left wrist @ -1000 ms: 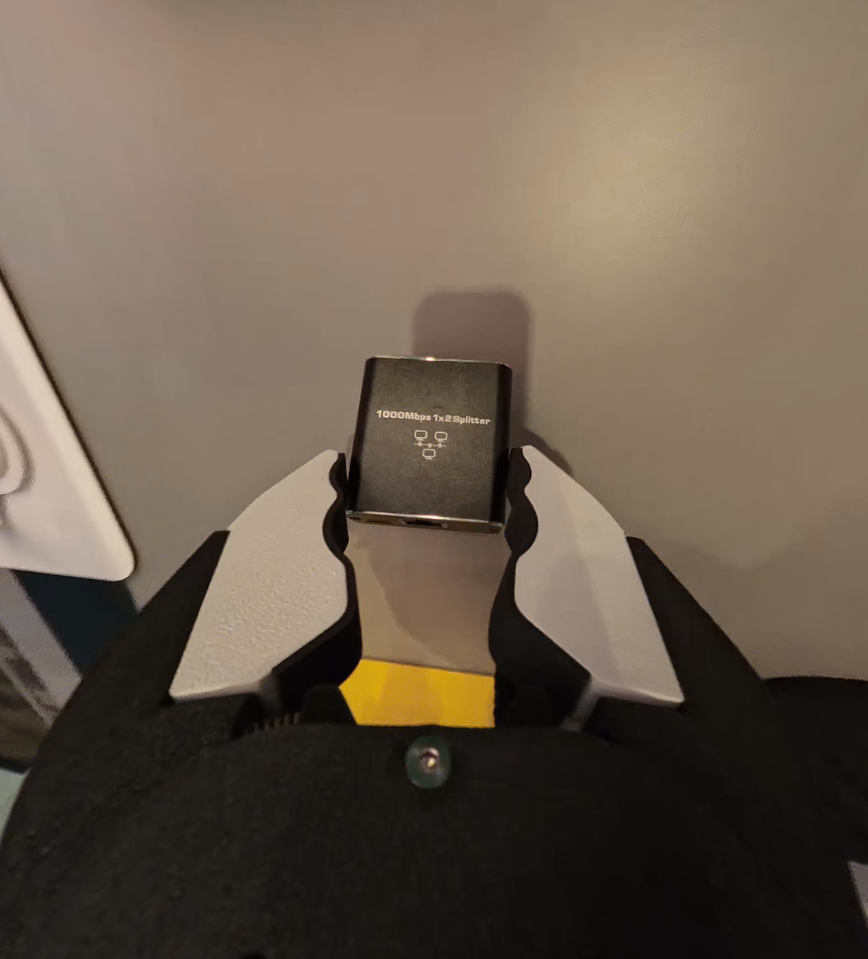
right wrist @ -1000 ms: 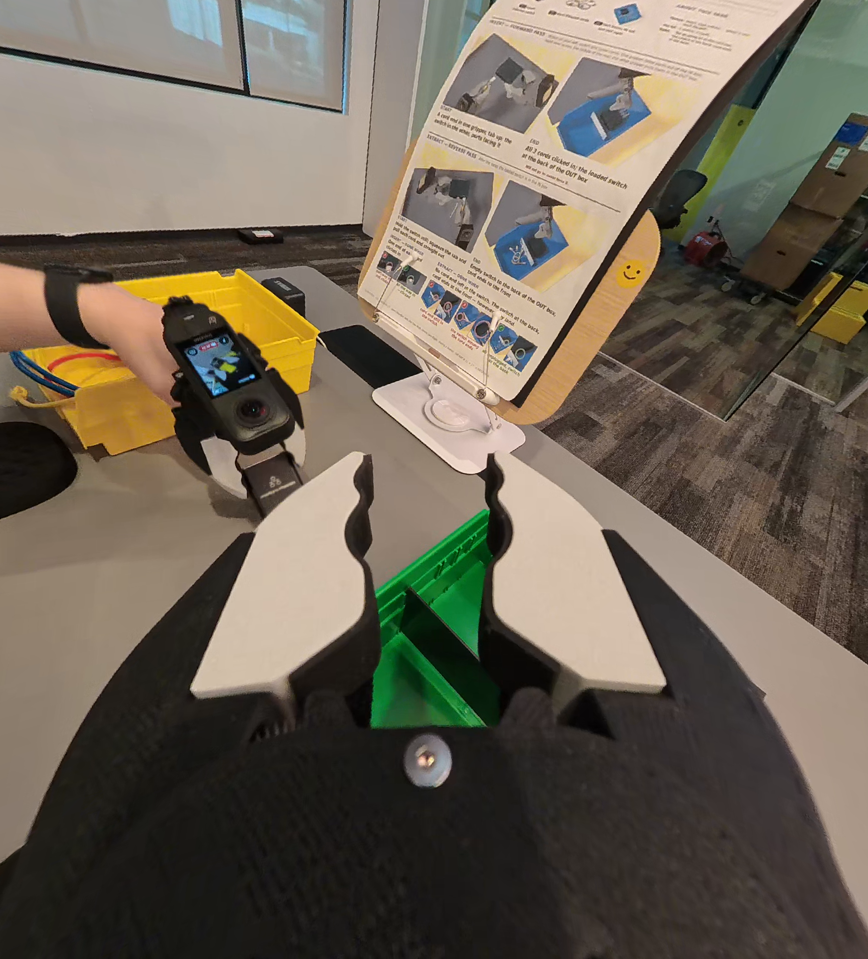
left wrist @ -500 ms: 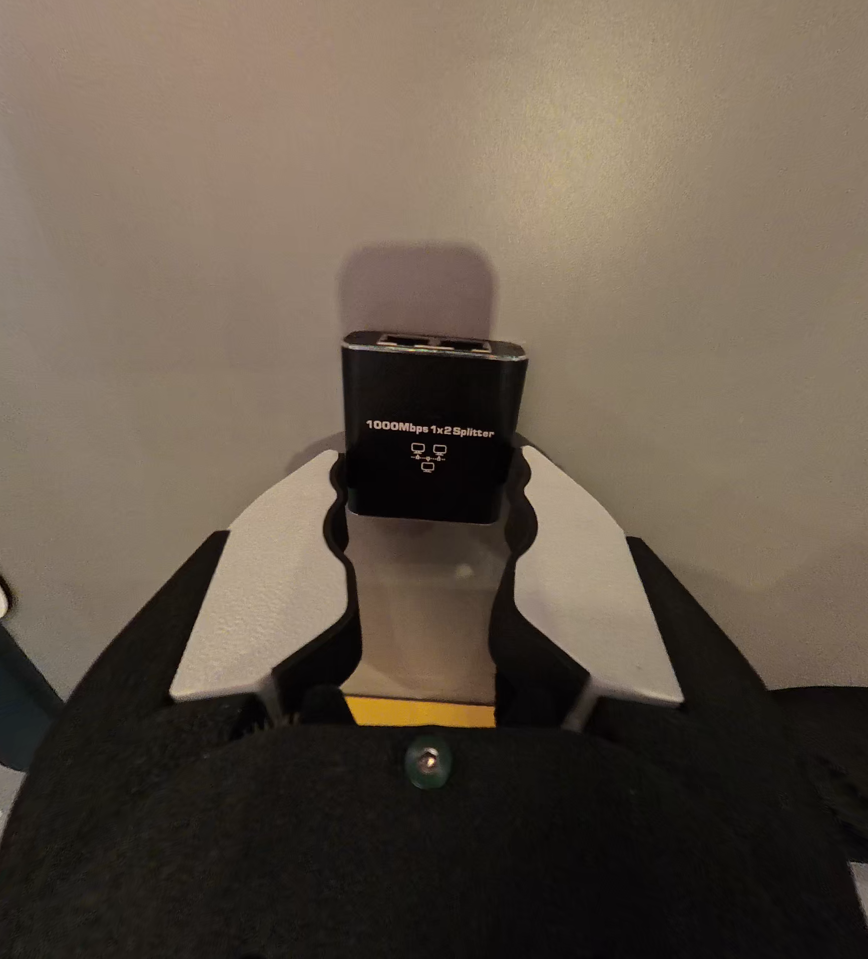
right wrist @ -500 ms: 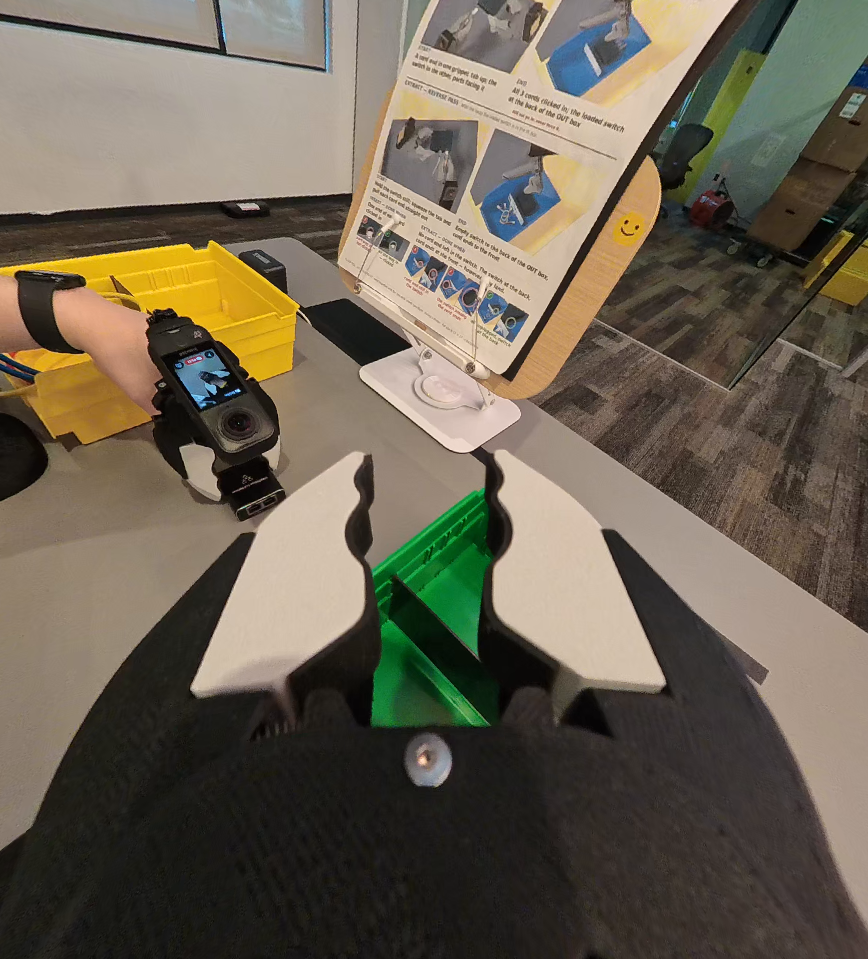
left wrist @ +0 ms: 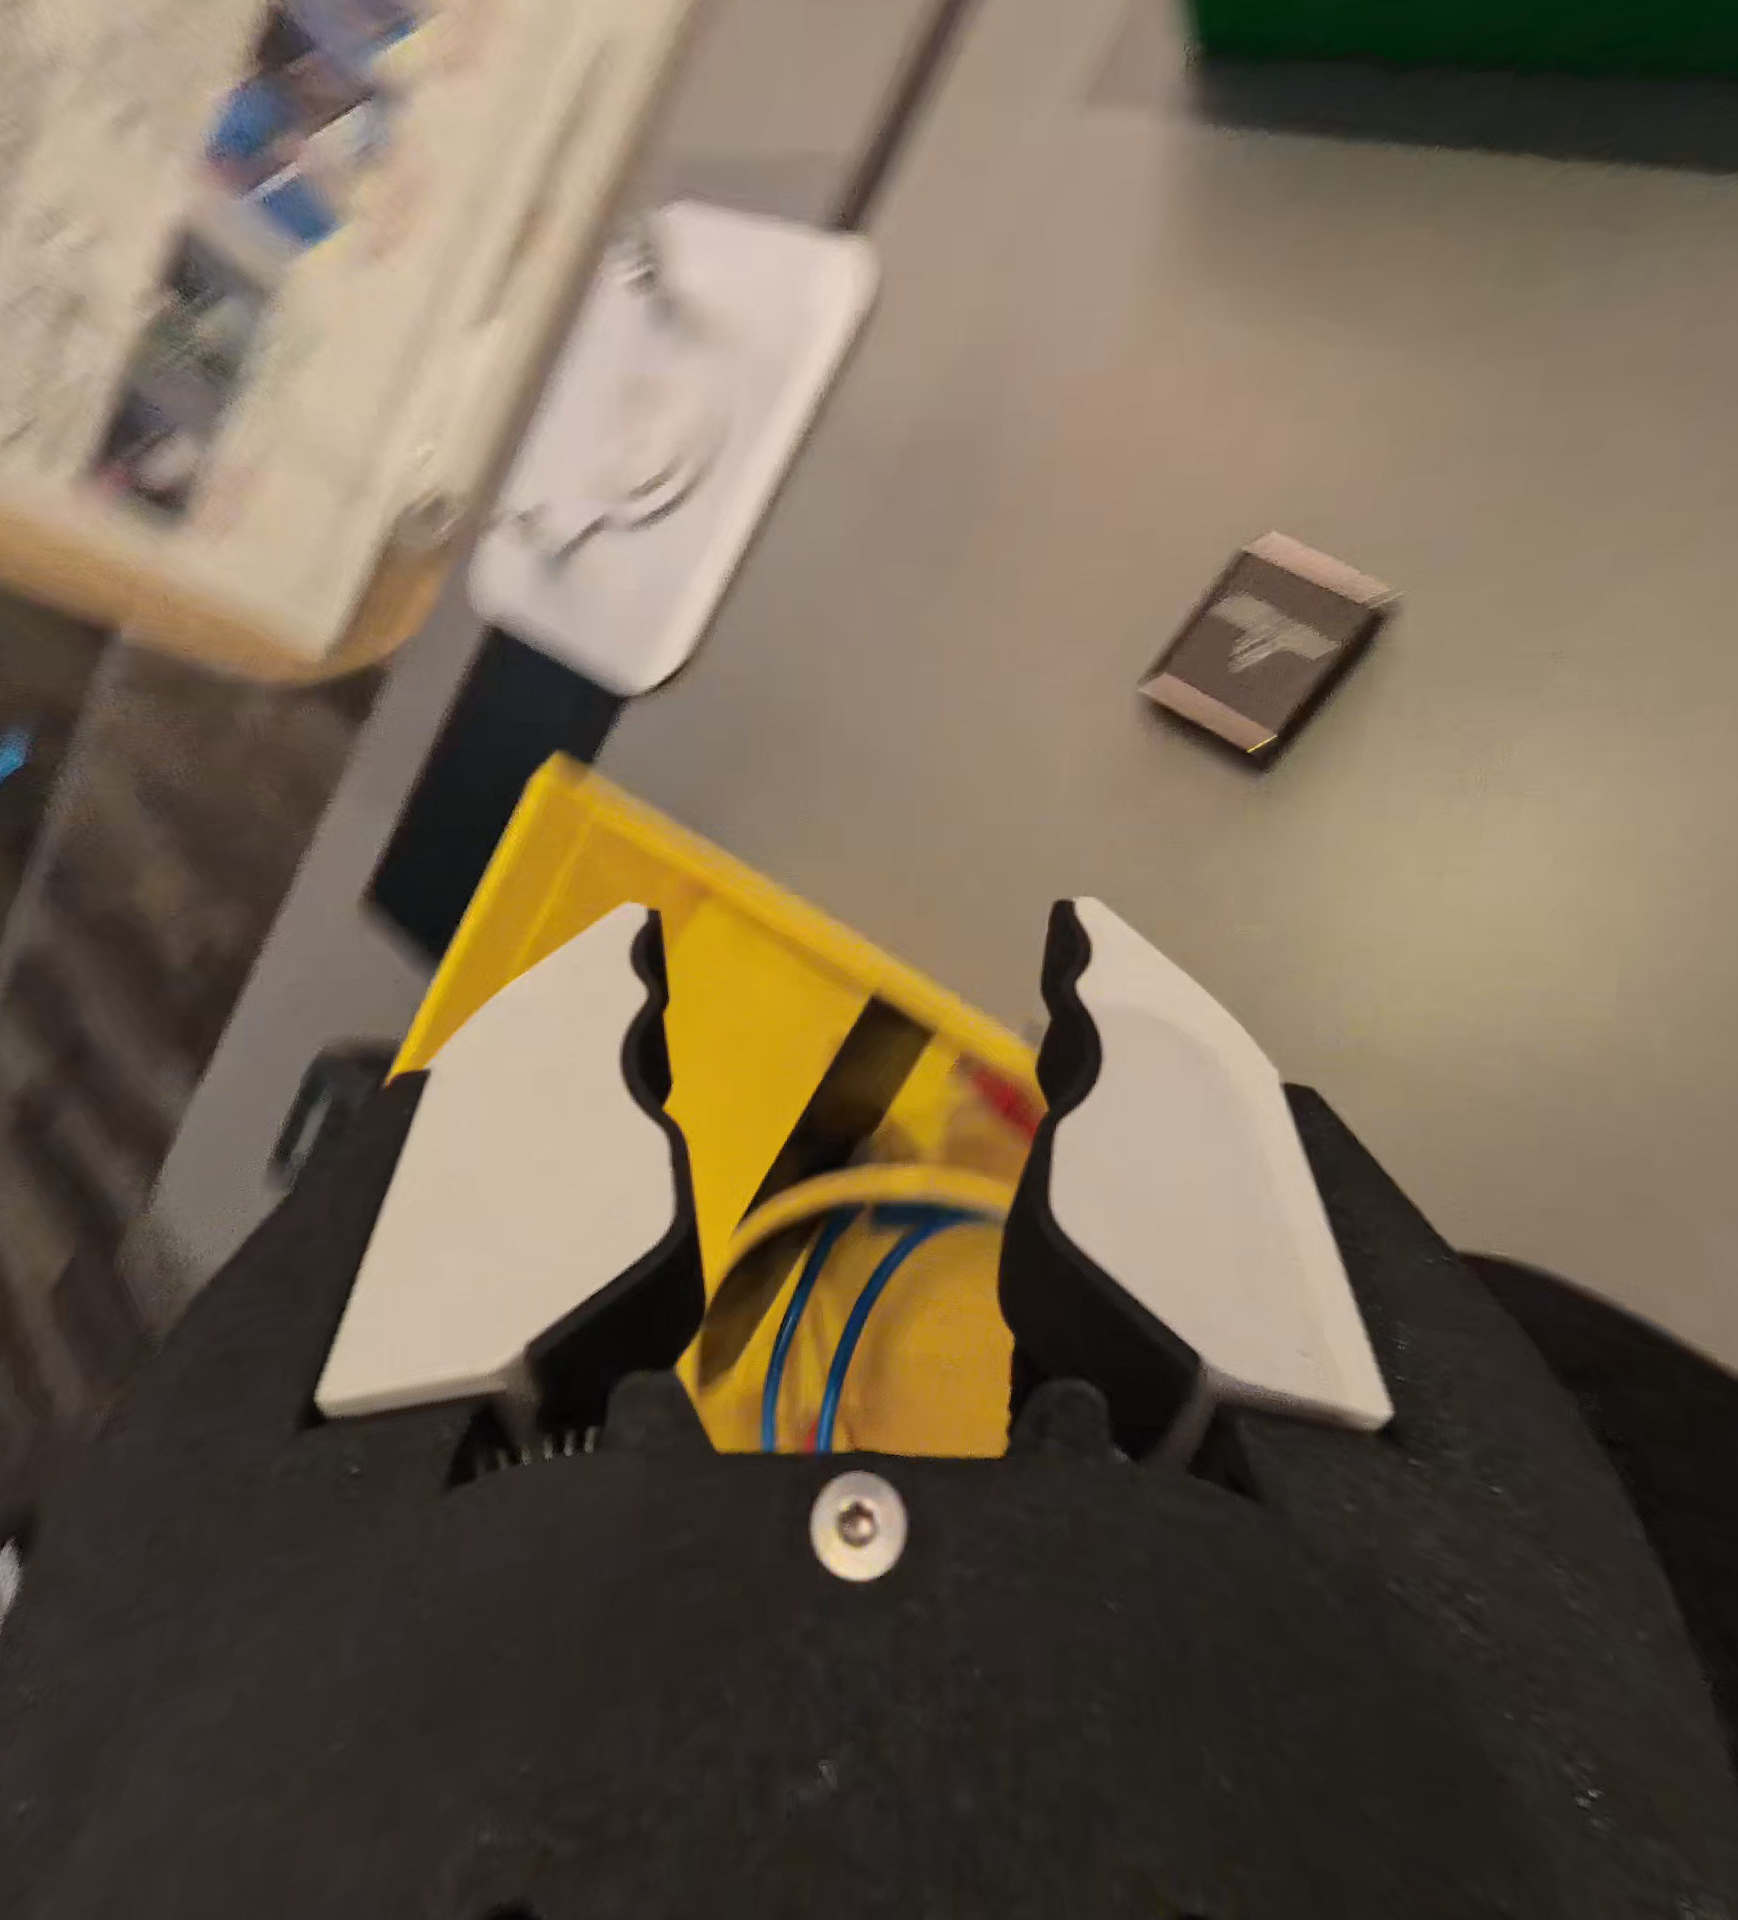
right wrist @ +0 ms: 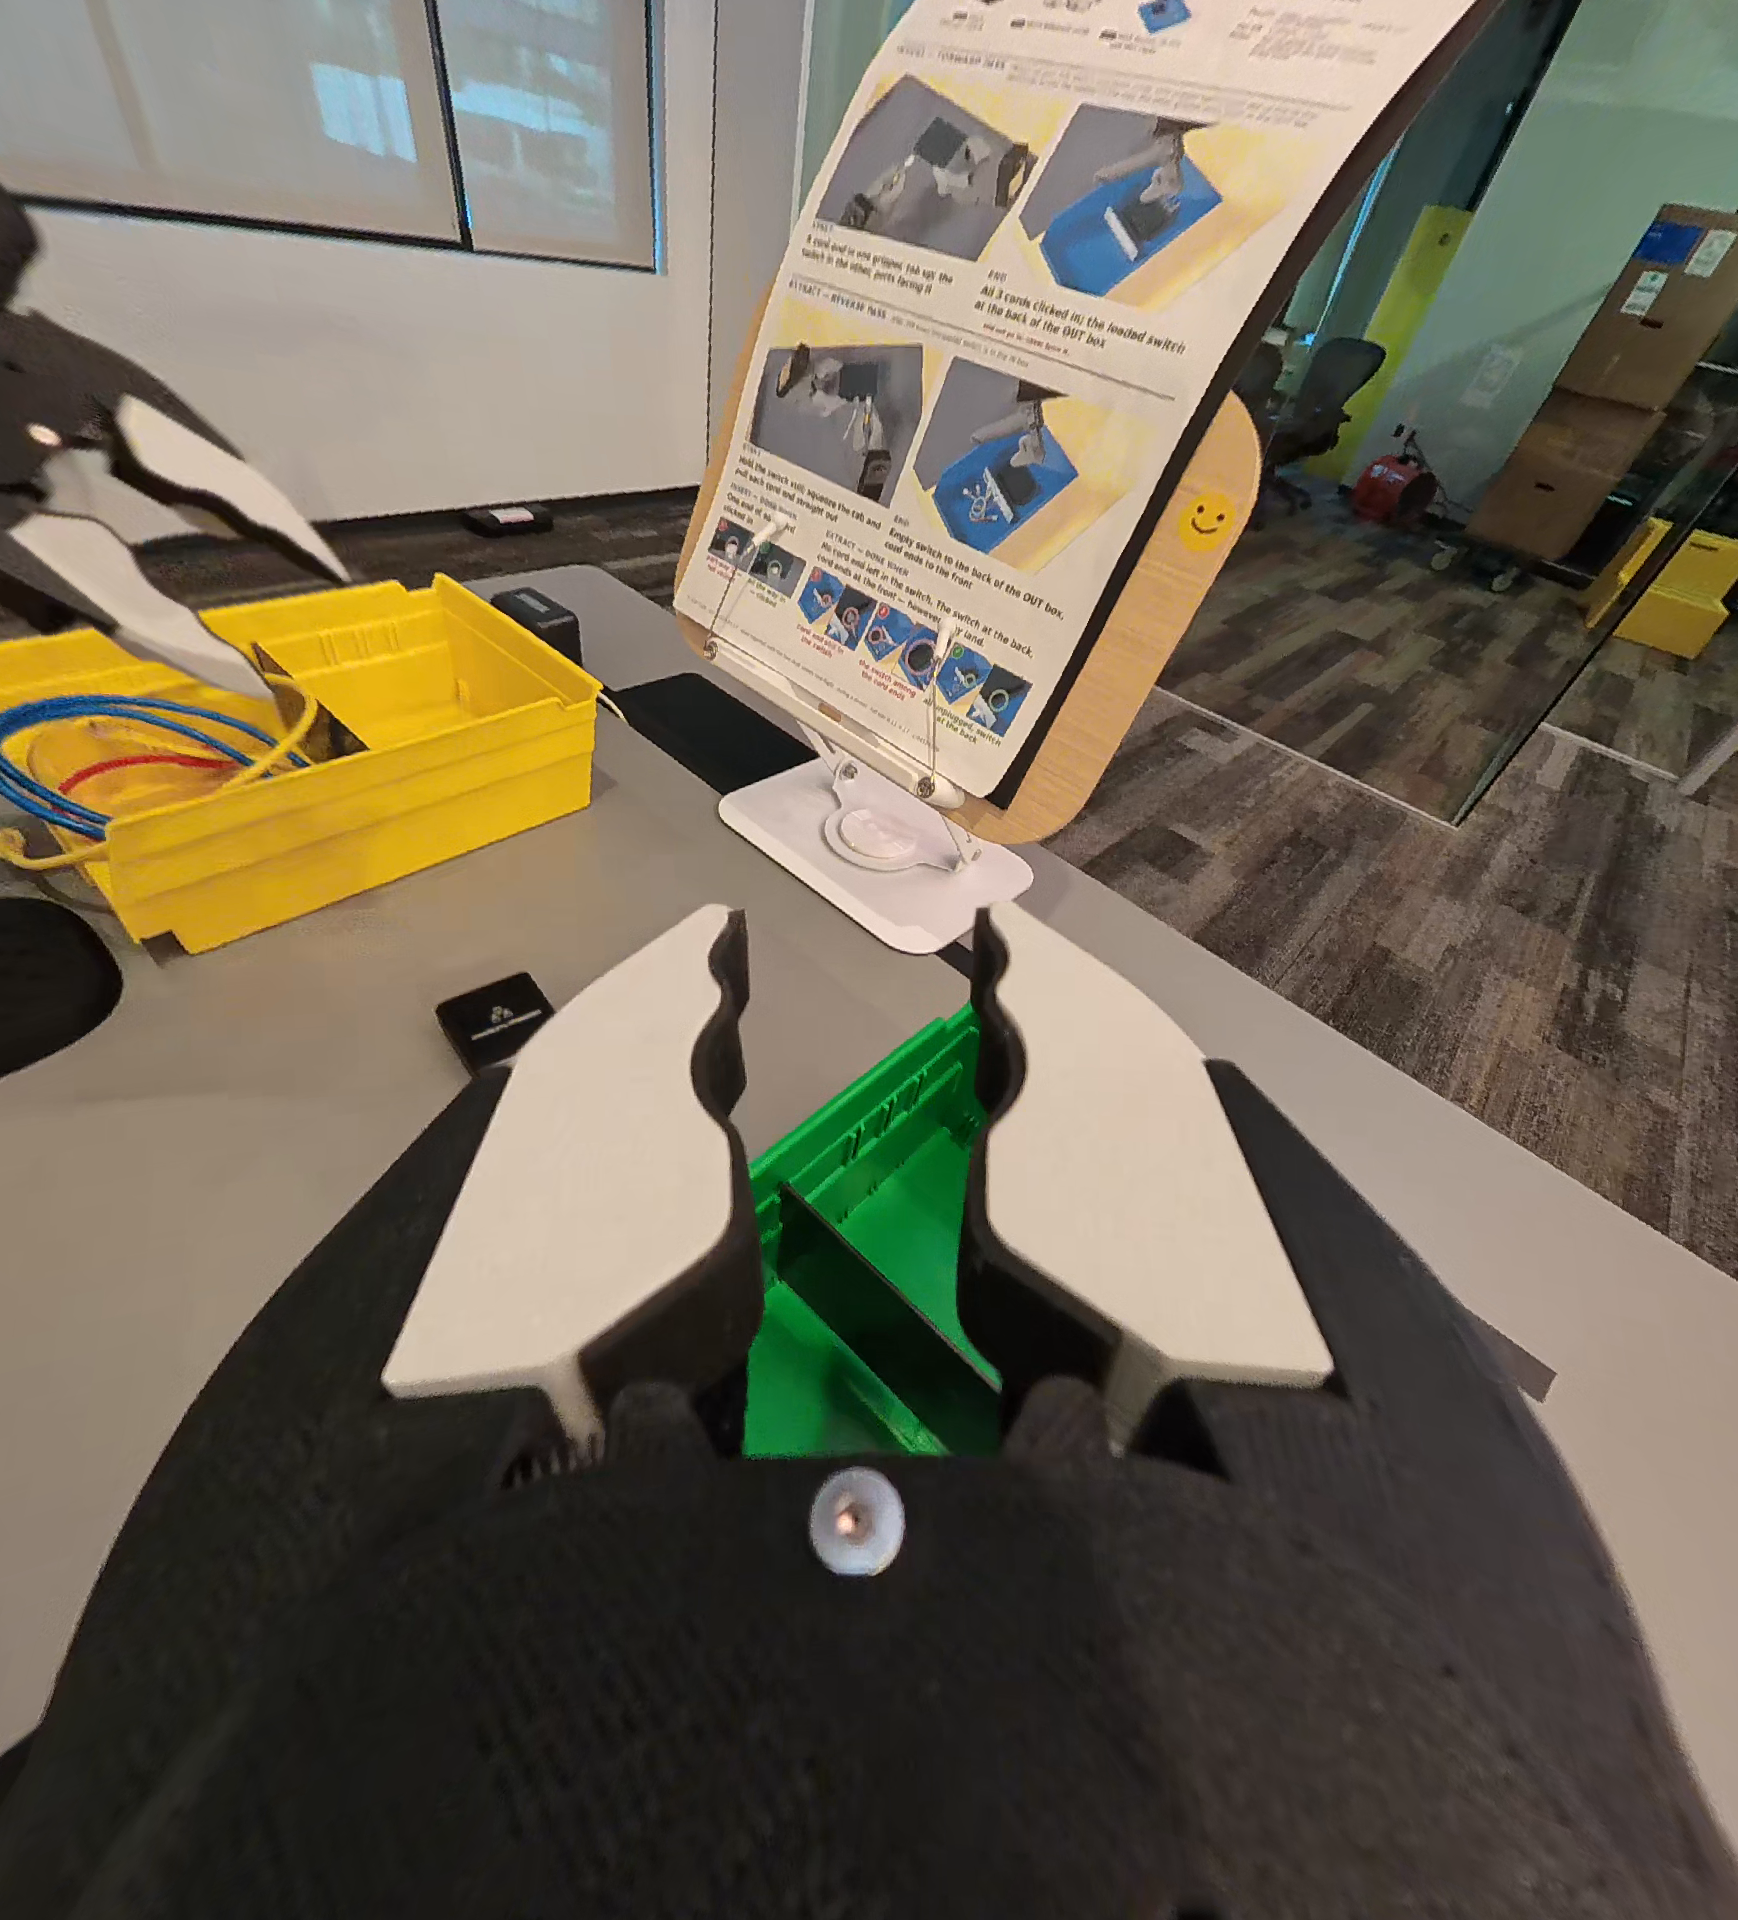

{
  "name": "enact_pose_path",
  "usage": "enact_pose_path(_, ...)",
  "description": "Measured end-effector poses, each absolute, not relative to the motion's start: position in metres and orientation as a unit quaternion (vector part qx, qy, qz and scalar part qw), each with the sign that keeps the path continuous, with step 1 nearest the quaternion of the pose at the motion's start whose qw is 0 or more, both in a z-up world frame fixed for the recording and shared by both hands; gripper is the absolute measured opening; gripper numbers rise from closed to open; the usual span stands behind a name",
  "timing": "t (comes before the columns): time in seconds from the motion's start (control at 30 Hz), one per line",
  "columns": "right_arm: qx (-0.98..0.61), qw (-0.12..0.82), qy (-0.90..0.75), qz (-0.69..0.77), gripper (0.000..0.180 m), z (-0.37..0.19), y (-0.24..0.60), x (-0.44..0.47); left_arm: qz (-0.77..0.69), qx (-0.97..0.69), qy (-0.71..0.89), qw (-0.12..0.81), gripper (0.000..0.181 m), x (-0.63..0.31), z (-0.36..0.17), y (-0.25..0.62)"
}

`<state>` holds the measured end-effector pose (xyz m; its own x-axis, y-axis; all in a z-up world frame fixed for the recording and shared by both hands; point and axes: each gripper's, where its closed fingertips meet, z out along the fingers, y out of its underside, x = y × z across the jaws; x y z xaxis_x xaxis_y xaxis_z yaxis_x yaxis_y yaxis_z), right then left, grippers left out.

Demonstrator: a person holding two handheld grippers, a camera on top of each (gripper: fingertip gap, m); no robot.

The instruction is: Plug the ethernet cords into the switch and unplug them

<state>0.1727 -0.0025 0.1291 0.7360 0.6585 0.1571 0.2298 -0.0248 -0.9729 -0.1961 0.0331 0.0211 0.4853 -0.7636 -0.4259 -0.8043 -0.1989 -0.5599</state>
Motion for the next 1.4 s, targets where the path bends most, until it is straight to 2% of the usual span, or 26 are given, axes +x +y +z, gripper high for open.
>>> enact_pose_path(0.07, -0.684, 0.632, -0.317, 0.182, 0.043, 0.135, -0.003, 0.170, 0.060, -0.796, 0.448, 0.402, 0.067, -0.248, 0.025, 0.024)
enact_pose_path(0.17, -0.654, 0.658, -0.313, 0.204, 0.049, 0.150, -0.006, 0.163, 0.015, -0.830, 0.385, 0.403, 0.065, -0.284, 0.005, -0.004)
enact_pose_path(0.33, -0.617, 0.705, -0.296, 0.187, 0.054, 0.167, -0.006, 0.158, -0.090, -0.860, 0.308, 0.397, 0.052, -0.279, -0.036, -0.034)
enact_pose_path(0.53, -0.633, 0.689, -0.308, 0.173, 0.054, 0.158, -0.001, 0.149, -0.125, -0.886, 0.284, 0.345, 0.049, -0.254, -0.072, -0.028)
enact_pose_path(0.67, -0.651, 0.673, -0.320, 0.143, 0.053, 0.148, 0.005, 0.147, -0.123, -0.906, 0.259, 0.311, 0.033, -0.252, -0.088, -0.024)
enact_pose_path(0.73, -0.656, 0.668, -0.327, 0.130, 0.053, 0.144, 0.007, 0.146, -0.142, -0.911, 0.261, 0.287, 0.010, -0.249, -0.096, -0.029)
enact_pose_path(0.83, -0.660, 0.663, -0.331, 0.123, 0.052, 0.141, 0.009, 0.146, -0.172, -0.913, 0.254, 0.268, 0.008, -0.246, -0.101, -0.035)
enact_pose_path(1.03, -0.663, 0.661, -0.330, 0.124, 0.051, 0.137, 0.011, 0.151, -0.207, -0.905, 0.218, 0.300, 0.007, -0.263, -0.067, -0.041)
enact_pose_path(1.27, -0.660, 0.670, -0.311, 0.134, 0.050, 0.140, 0.010, 0.166, -0.140, -0.873, 0.201, 0.422, 0.008, -0.295, 0.034, -0.044)
enact_pose_path(1.4, -0.663, 0.671, -0.303, 0.134, 0.050, 0.139, 0.008, 0.174, -0.111, -0.866, 0.212, 0.439, 0.006, -0.296, 0.066, -0.044)
